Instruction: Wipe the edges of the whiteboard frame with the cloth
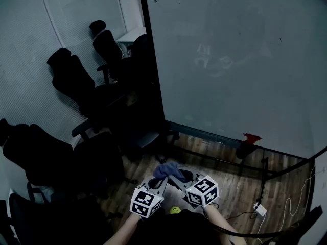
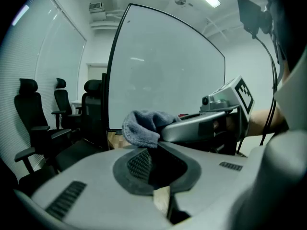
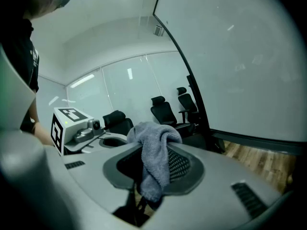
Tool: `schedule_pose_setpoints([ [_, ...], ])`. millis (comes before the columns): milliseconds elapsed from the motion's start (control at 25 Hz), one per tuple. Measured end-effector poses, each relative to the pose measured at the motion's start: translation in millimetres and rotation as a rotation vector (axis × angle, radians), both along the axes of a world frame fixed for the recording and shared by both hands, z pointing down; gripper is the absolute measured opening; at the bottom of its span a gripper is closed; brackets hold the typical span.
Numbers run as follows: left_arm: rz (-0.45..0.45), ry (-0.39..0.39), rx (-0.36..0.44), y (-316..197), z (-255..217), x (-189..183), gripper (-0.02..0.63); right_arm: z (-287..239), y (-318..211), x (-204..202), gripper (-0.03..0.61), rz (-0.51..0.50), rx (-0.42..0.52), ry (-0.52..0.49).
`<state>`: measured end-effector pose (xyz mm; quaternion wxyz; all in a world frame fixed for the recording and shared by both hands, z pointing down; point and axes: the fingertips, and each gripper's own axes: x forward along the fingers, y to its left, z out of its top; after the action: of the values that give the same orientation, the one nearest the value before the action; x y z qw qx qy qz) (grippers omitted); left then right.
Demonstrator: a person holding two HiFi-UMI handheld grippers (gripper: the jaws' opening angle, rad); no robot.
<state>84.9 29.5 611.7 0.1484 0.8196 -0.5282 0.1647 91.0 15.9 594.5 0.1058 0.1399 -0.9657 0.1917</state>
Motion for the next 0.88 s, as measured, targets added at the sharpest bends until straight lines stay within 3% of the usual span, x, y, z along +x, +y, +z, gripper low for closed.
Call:
schedule_pose_setpoints([
  [560, 0.011, -0.006, -0.04, -1, 19, -9, 0.015, 20, -2, -17, 0.095, 0.005, -0.072, 0.004],
  [880, 0.062, -0.004, -0.031, -61, 30, -35, 0.015, 31, -63, -40, 0.095, 0.116, -0.097, 0.038],
])
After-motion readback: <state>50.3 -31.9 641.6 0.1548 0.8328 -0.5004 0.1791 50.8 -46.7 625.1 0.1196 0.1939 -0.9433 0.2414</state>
